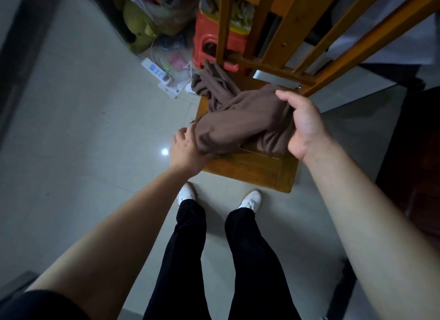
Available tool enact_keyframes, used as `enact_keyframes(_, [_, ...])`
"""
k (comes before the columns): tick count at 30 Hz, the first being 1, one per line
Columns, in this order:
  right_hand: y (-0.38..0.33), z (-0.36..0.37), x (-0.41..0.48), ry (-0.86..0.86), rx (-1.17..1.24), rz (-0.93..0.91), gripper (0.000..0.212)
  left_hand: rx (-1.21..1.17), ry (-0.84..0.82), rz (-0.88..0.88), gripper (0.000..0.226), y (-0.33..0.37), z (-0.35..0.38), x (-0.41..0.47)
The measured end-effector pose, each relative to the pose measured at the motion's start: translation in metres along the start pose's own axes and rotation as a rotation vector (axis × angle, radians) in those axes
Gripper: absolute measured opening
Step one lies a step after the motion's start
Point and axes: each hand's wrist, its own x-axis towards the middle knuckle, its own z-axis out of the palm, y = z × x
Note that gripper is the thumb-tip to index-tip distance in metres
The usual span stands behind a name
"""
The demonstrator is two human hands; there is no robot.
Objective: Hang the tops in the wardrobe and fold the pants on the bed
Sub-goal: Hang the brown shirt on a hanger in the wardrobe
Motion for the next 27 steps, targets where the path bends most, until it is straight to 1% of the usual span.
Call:
enact_keyframes(1, [-0.006, 0.002, -0.011, -0.017, 0.036, -0.005, 0.026, 0.022, -0.033, 0.004, 0.102, 0.003, 0.0, -0.002])
enact_keyframes(2, [-0.012, 0.003, -0.022, -0.013, 0.07, -0.028, 0.023, 0.032, -0.051, 0.001, 0.102, 0.007, 0.0, -0.004])
enact_keyframes(3, [-0.018, 0.003, -0.031, -0.003, 0.101, -0.059, 0.022, 0.029, -0.049, 0.006, 0.093, 0.01, 0.001, -0.004])
enact_keyframes(5, [-0.029, 0.001, -0.047, 0.012, 0.166, -0.121, 0.023, -0.02, 0.007, 0.071, 0.056, 0.021, 0.001, -0.003])
enact_keyframes(6, [-0.035, -0.001, -0.054, 0.013, 0.206, -0.139, 0.025, -0.097, 0.039, 0.094, 0.04, 0.028, -0.001, -0.004])
enact_keyframes(7, [-0.041, -0.003, -0.061, 0.016, 0.235, -0.157, 0.027, -0.207, 0.064, 0.079, 0.033, 0.039, -0.007, -0.008])
enact_keyframes(9, [-0.055, -0.01, -0.071, 0.04, 0.281, -0.205, 0.038, -0.433, 0.107, -0.029, 0.033, 0.062, -0.028, -0.016])
enact_keyframes(10, [-0.062, -0.012, -0.078, 0.06, 0.293, -0.229, 0.043, -0.513, 0.155, -0.081, 0.036, 0.071, -0.042, -0.018])
enact_keyframes(12, [-0.077, -0.013, -0.092, 0.106, 0.255, -0.26, 0.047, -0.594, 0.259, -0.146, 0.04, 0.082, -0.078, -0.024])
enact_keyframes(14, [-0.093, -0.013, -0.108, 0.199, 0.224, -0.291, 0.042, -0.652, 0.328, -0.16, 0.043, 0.087, -0.122, -0.03])
enact_keyframes(15, [-0.1, -0.013, -0.115, 0.235, 0.246, -0.305, 0.041, -0.668, 0.357, -0.146, 0.043, 0.089, -0.144, -0.034])
enact_keyframes(17, [-0.114, -0.009, -0.129, 0.26, 0.296, -0.297, 0.049, -0.673, 0.402, -0.089, 0.042, 0.095, -0.19, -0.043])
enact_keyframes(20, [-0.13, 0.004, -0.153, 0.22, 0.353, -0.294, 0.074, -0.731, 0.39, -0.022, 0.04, 0.11, -0.256, -0.065])
enact_keyframes(21, [-0.135, 0.01, -0.161, 0.195, 0.381, -0.309, 0.08, -0.776, 0.366, -0.015, 0.04, 0.114, -0.276, -0.072])
enact_keyframes(24, [-0.149, 0.031, -0.189, 0.131, 0.363, -0.389, 0.085, -0.955, 0.246, -0.011, 0.036, 0.128, -0.33, -0.092])
enact_keyframes(26, [-0.154, 0.042, -0.205, 0.104, 0.258, -0.424, 0.086, -1.044, 0.212, 0.032, 0.028, 0.142, -0.362, -0.121])
enact_keyframes(27, [-0.155, 0.047, -0.213, 0.088, 0.163, -0.451, 0.084, -1.063, 0.221, 0.056, 0.026, 0.15, -0.378, -0.138])
